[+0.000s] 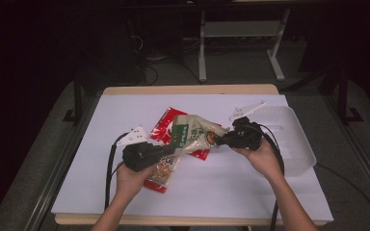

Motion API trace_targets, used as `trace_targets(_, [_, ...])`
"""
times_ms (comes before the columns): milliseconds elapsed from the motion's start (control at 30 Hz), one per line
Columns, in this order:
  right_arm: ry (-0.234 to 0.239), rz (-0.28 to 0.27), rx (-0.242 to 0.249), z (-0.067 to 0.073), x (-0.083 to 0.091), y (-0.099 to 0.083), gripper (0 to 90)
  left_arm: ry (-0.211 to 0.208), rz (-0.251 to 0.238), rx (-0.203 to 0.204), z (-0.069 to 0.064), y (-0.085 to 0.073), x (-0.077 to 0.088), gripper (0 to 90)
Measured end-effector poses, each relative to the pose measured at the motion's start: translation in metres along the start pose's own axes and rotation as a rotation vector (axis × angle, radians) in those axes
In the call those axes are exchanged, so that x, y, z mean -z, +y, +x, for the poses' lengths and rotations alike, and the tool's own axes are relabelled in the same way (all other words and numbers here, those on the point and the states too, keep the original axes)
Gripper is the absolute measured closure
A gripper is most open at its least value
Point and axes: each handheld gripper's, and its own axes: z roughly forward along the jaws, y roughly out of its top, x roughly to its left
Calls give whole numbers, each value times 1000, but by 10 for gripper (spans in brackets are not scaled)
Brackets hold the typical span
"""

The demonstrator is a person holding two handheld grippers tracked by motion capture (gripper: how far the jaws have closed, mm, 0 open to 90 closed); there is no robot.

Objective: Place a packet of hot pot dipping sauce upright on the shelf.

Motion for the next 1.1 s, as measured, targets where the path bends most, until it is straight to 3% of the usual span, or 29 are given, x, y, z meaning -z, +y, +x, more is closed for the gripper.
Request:
trace_targets(133, [15, 29, -6, 0, -5, -2, 821, 8, -9, -14, -3, 8, 6, 900])
trace_targets(267, [1, 60, -8, 1, -8, -4, 830, 16, -16, -28, -6, 15, 9, 900])
trace_targets(367, [14, 28, -7, -1, -5, -5, 830, 42, 24, -69, -10, 20, 6, 900])
trace_targets(467, [12, 47, -4, 1, -4, -4, 801, 29, 9, -74, -12, 24, 7, 900])
trace_targets(600, [37, 36, 57, 7, -3, 0, 694, 41, 55, -122, -17, 29, 4, 900])
trace_targets(667, [23, 30, 96, 13, -2, 6, 576, 37, 61, -126, -21, 31, 3, 900])
trace_targets(733, [46, 19, 142, 17, -1, 11, 518, 40, 77, -153, -22, 32, 2, 900])
trace_targets(800, [60, 16, 185, 21, -2, 16, 448, 33, 77, -154, -22, 32, 1, 900])
trace_targets(900, [50, 30, 245, 26, -5, 23, 410, 31, 83, -155, -22, 32, 0, 900])
trace_targets(1100, [50, 58, 305, 31, -11, 41, 400, 22, 95, -167, -23, 33, -1, 900])
